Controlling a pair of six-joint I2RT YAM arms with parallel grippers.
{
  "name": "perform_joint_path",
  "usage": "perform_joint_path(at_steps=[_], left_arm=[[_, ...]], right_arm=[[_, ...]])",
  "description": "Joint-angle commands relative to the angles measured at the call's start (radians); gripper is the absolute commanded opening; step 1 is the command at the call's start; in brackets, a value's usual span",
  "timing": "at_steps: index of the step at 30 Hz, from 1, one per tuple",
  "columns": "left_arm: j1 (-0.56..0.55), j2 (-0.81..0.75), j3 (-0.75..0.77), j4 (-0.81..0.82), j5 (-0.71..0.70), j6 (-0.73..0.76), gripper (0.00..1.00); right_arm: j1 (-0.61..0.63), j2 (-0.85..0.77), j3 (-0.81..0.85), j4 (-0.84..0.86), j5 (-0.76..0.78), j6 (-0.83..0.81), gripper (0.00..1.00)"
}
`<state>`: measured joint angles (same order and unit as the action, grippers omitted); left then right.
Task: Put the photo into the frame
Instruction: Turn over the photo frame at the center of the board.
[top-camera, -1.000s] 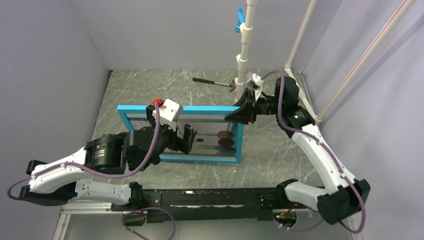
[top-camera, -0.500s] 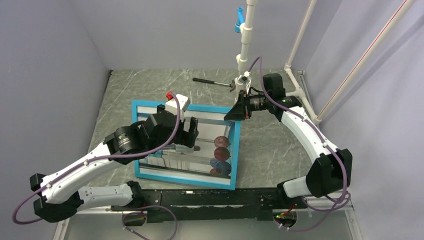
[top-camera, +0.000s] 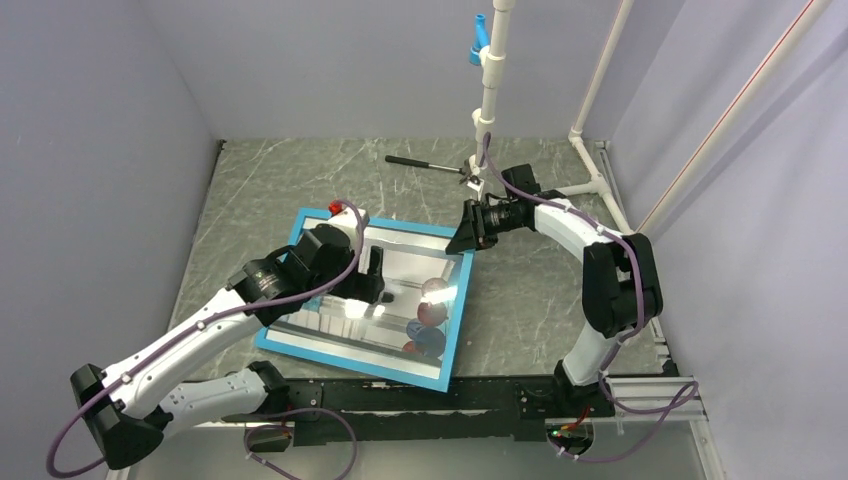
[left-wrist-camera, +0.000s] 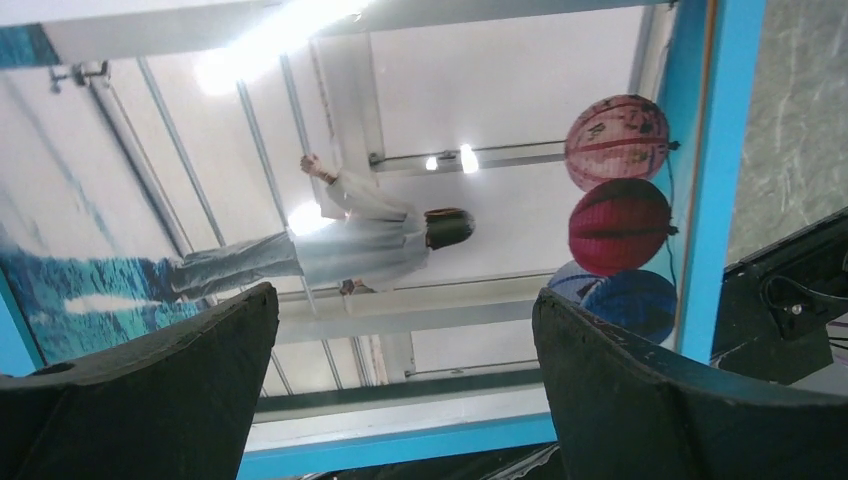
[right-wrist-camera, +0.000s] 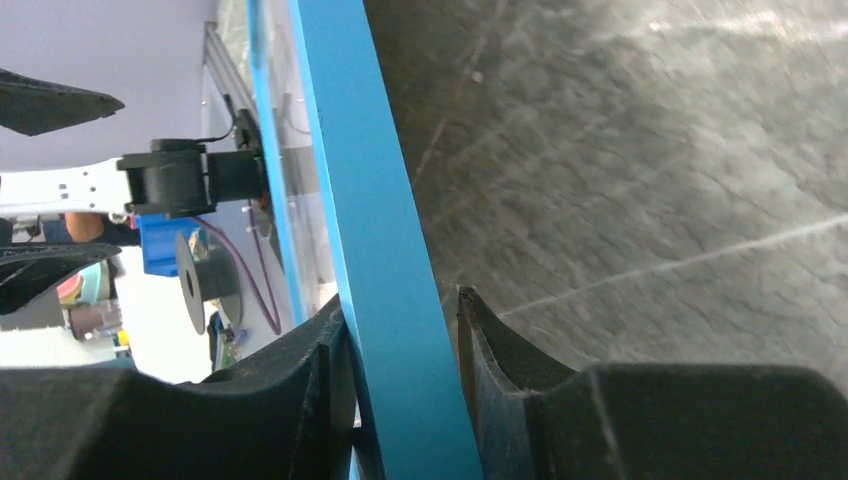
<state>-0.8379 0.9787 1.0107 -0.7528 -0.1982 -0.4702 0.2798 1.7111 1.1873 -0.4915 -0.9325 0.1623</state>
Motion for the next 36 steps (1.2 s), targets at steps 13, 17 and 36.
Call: perform_joint_path(at_steps=[13,17,36], left_arm=[[0.124,-0.005,-0.152,0.094,0.116,-0.021,0.99],[0.123,-0.030,-0.155,0.096,0.133,-0.014,1.00],[0.123,-0.101,-0.199,0.102,0.151,-0.026,0.99]], right_arm=[[0.000,0.104,-0.134,0.158,0.641,-0.089,0.39],[0.000,0.126,-0.137,0.180,0.687,-0.076,0.43],[0.001,0.005,-0.064,0.107,0.921,0.045,0.77]])
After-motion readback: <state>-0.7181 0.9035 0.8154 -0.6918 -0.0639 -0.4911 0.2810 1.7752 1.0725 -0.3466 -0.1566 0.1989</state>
